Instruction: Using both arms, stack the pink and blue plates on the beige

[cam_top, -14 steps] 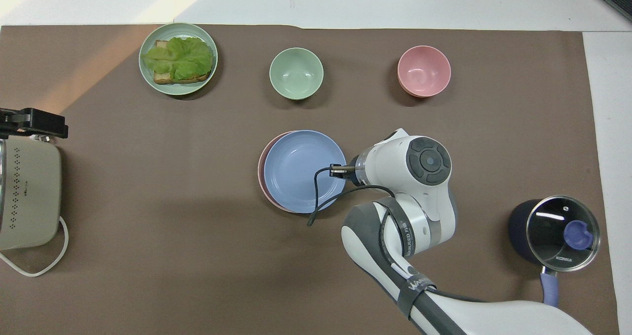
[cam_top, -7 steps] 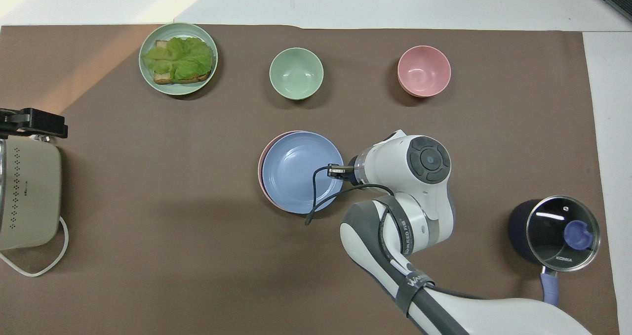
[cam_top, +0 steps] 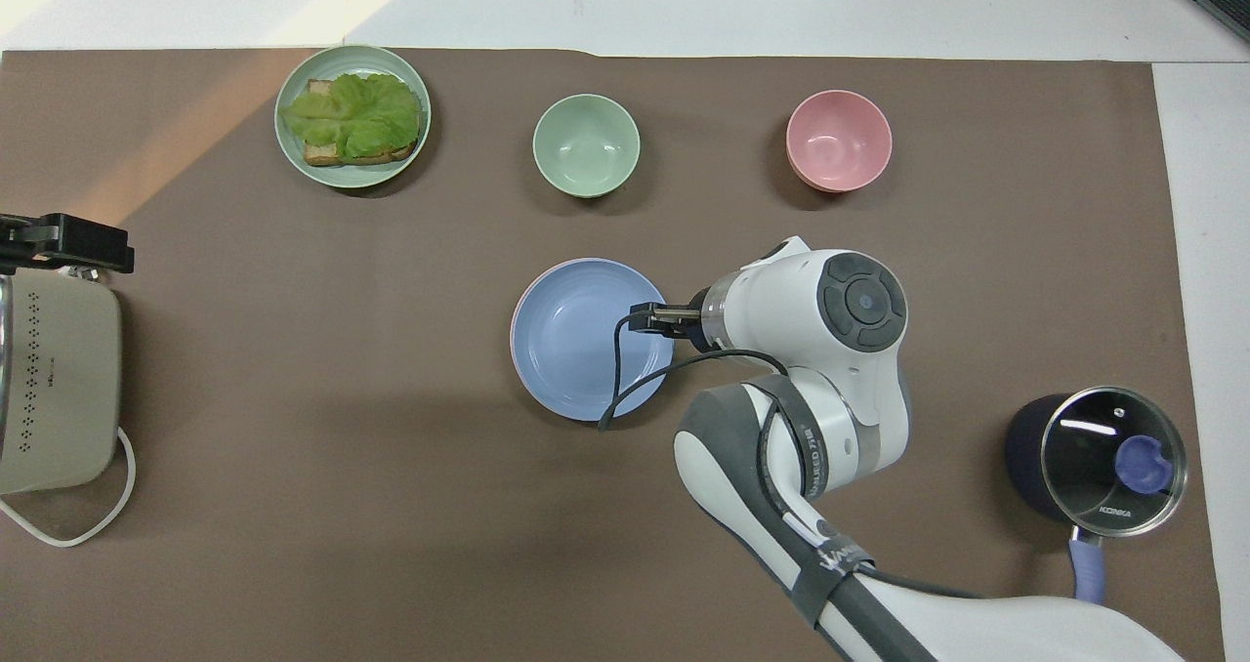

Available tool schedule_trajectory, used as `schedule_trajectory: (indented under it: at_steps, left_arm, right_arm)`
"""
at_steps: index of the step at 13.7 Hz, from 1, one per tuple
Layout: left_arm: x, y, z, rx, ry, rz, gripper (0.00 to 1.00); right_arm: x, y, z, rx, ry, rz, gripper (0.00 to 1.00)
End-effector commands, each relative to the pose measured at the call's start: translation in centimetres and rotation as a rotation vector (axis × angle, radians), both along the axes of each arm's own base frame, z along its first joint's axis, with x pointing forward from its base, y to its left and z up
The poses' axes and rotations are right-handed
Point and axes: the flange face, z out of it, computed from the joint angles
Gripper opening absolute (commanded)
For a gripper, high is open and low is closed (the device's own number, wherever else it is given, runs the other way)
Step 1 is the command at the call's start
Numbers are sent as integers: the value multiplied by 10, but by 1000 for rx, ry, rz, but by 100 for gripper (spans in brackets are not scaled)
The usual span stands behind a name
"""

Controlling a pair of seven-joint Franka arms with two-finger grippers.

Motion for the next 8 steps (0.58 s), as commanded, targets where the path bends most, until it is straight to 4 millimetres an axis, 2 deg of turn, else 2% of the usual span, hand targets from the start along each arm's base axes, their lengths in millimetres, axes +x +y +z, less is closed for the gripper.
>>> schedule_trajectory:
  at_steps: [1, 5, 6, 8]
  left_arm:
    - [-5, 1, 6, 11, 2, -5, 100]
    - [-5, 1, 6, 11, 2, -5, 100]
    - [-5, 1, 6, 11, 4, -6, 100]
    - [-4, 1, 5, 11, 5, -6, 100]
  right_arm:
    - [-2, -58, 41, -99, -29, -9, 100]
    - [-13, -151, 88, -214, -5, -86, 100]
    - [-15, -169, 102, -230, 0, -85, 100]
    - [-11, -191, 137, -249, 37, -90, 100]
